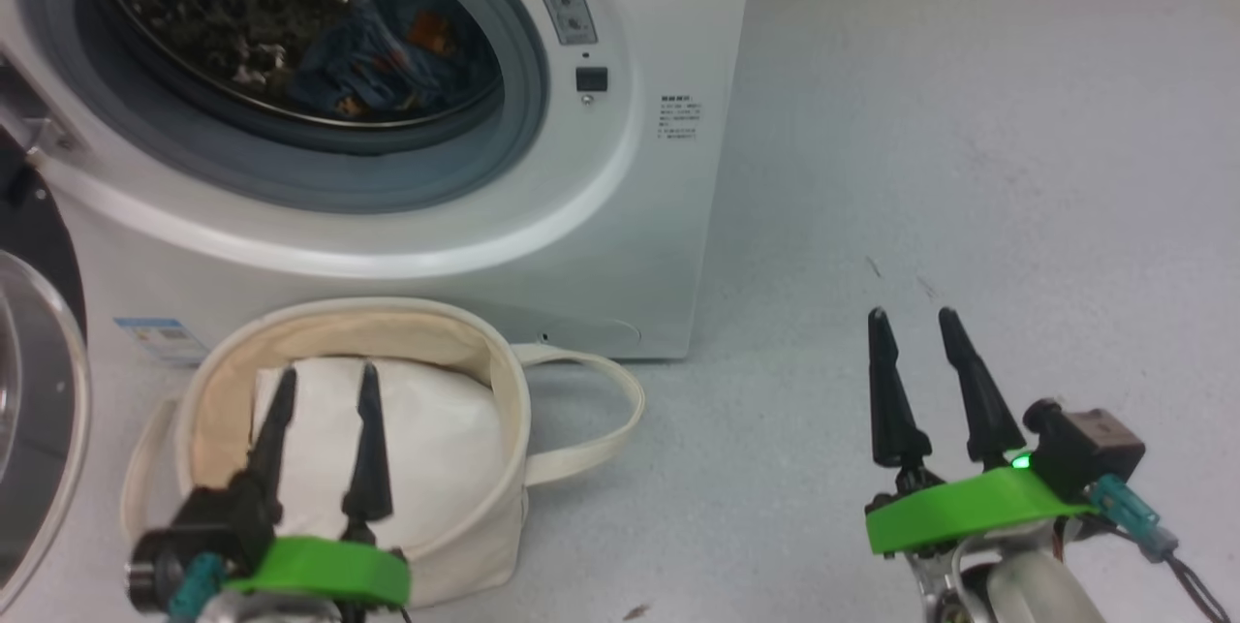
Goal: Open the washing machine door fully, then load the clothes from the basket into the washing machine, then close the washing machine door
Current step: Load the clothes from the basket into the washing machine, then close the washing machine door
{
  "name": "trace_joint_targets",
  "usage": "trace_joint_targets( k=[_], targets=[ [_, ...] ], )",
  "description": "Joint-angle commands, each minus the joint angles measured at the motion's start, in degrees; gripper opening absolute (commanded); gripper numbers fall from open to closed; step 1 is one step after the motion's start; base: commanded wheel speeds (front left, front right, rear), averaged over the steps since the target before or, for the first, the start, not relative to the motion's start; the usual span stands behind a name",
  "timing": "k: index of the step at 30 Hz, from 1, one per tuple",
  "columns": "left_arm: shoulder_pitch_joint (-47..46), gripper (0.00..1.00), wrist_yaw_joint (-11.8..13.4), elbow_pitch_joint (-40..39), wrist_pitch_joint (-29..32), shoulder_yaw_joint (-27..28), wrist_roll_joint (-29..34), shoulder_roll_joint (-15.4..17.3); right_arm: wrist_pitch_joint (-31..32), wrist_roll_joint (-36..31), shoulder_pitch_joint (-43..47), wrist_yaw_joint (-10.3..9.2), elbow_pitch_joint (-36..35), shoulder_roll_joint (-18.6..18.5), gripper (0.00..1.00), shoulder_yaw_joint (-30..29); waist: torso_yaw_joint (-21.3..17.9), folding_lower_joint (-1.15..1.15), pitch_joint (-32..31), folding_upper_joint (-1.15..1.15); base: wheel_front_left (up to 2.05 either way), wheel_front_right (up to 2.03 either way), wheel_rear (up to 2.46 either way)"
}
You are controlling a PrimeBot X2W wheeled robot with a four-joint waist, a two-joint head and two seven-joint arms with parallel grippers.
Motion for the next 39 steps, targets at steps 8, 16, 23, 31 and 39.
trace_joint_targets(
  k=[8, 16, 23, 31, 39],
  targets=[
    [-0.09, 1.0, 2.11, -3.14, -0.26, -1.18, -1.62, 0.32, -0.7, -0.17, 0.11, 0.01, -1.44, 0.14, 1.0, 1.74, 0.95, 0.01, -1.33, 0.0, 0.0, 0.0, 0.0],
    [-0.38, 1.0, 2.68, -3.01, -0.26, -1.45, -1.35, 0.32, -0.7, -0.25, -0.05, 0.01, -1.16, 0.14, 1.0, 1.61, 1.04, 0.01, -0.9, 0.0, 0.0, 0.0, 0.0],
    [-0.31, 1.0, 2.76, -2.72, -0.26, -1.91, -1.45, 0.32, -0.7, -0.3, -0.03, 0.01, -1.06, 0.14, 1.0, 1.8, 1.14, 0.01, -1.34, 0.0, 0.0, 0.0, 0.0],
    [-0.09, 1.0, 3.63, -2.42, -0.26, -1.91, -2.2, 0.32, -0.7, -0.32, 0.25, 0.01, -0.8, 0.14, 1.0, 1.99, 1.27, 0.01, -1.66, 0.0, 0.0, 0.0, 0.0],
    [-0.4, 1.0, 4.44, -2.51, -0.26, -1.17, -4.34, 0.31, -0.7, -0.17, 0.09, 0.01, -0.59, 0.14, 1.0, 2.04, 1.33, 0.01, -1.0, 0.0, -0.09, 0.04, 0.05]
  ],
)
